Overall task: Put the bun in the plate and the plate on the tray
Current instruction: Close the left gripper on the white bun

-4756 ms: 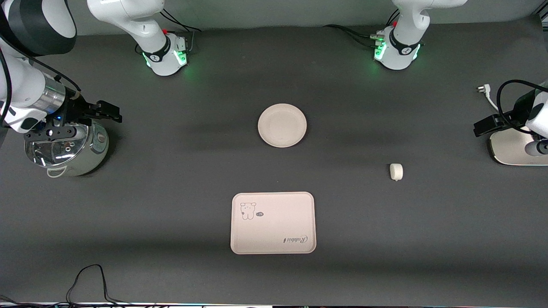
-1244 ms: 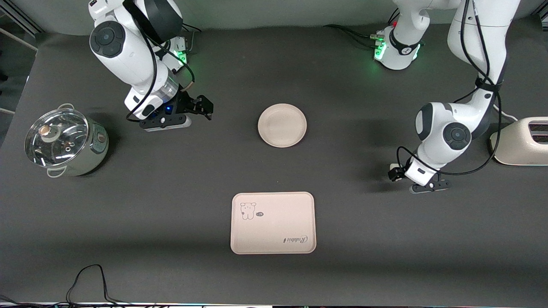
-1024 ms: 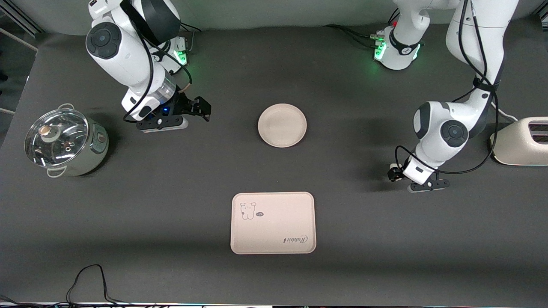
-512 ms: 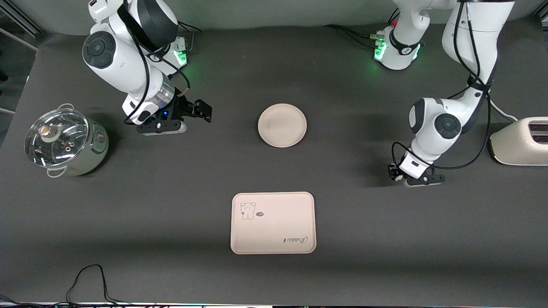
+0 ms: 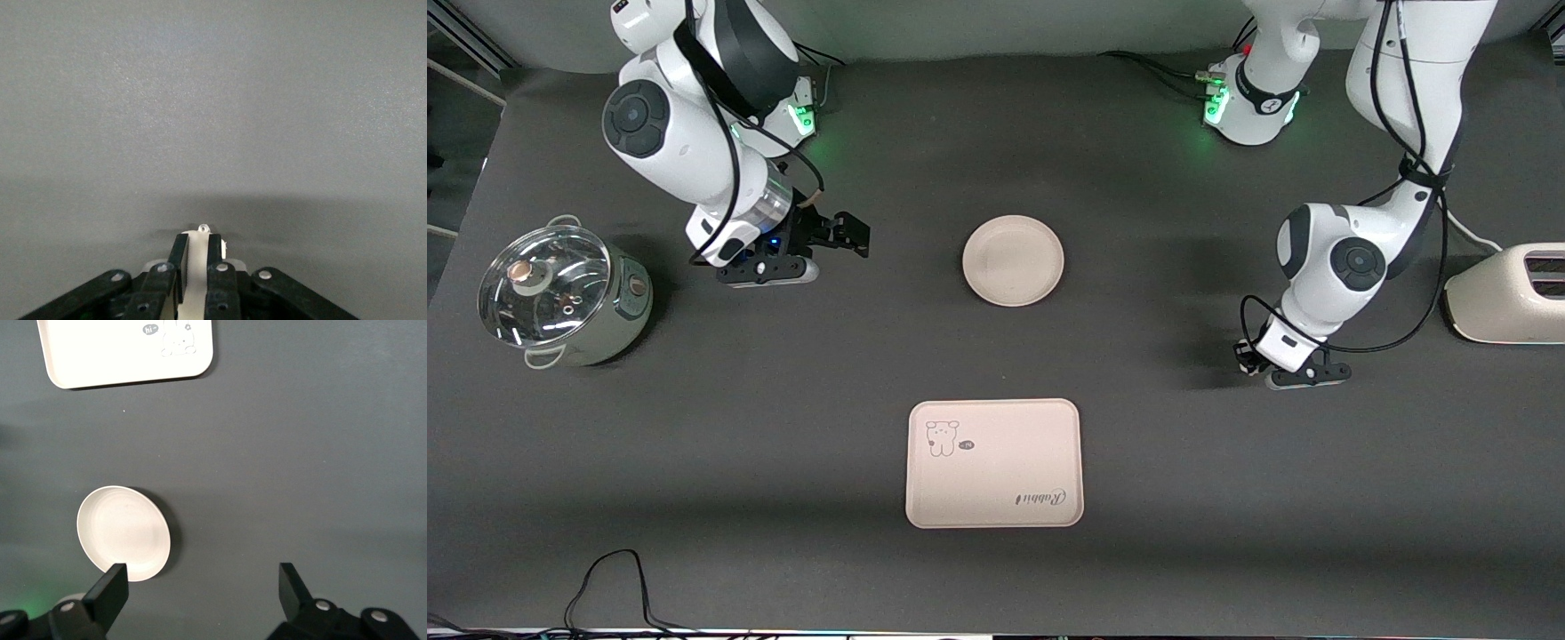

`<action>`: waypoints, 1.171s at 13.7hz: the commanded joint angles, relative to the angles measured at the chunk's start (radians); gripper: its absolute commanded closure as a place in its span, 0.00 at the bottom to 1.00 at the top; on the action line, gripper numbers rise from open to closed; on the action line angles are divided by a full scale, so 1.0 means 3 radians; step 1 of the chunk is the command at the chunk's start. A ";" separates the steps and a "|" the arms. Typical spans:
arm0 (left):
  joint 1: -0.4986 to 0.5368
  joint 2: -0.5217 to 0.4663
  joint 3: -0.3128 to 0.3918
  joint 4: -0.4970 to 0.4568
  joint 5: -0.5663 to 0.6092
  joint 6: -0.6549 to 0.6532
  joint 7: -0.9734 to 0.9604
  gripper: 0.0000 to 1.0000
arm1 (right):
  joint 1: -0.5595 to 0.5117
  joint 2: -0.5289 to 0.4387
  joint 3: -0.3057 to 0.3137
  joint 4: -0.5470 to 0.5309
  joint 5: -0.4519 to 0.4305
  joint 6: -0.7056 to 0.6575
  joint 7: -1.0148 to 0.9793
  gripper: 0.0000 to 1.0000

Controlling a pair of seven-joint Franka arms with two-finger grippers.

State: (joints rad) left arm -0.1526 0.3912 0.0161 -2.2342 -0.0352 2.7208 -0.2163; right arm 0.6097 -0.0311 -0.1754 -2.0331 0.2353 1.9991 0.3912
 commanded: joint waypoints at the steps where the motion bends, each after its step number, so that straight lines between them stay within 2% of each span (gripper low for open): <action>1: -0.0018 -0.0122 0.0023 0.0272 0.0005 -0.0594 0.0061 0.85 | 0.0008 -0.0019 -0.0100 0.0053 0.0070 -0.0083 -0.0148 0.00; 5: 0.0003 -0.0199 0.0028 0.0686 0.0005 -0.1336 0.0061 0.85 | 0.0023 -0.0004 -0.0095 0.0048 0.0075 -0.0088 -0.0138 0.00; 9: 0.0013 -0.0312 0.0033 0.1412 -0.0010 -0.2521 0.0071 0.84 | 0.0049 0.0057 -0.0085 0.0064 0.0075 -0.0083 -0.0143 0.00; 11: 0.0018 -0.0368 0.0038 0.1678 -0.0036 -0.2937 0.0077 0.84 | 0.0079 0.0098 -0.0075 0.0048 0.0075 -0.0073 -0.0154 0.00; 13: -0.0007 -0.0510 0.0023 0.1721 -0.0051 -0.3147 0.0031 0.84 | 0.0135 0.0256 -0.0075 0.0078 0.0075 0.0059 -0.0159 0.00; 16: -0.0109 -0.0695 -0.0018 0.1700 -0.0302 -0.3357 -0.0234 0.84 | 0.0131 0.0461 -0.0075 0.0084 0.0065 0.0341 -0.0164 0.00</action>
State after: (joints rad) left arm -0.1563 0.2190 0.0140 -1.7162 -0.0927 1.7490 -0.2264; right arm 0.6455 0.0538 -0.1895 -2.0285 0.2354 2.0623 0.3683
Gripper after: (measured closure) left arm 0.837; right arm 0.000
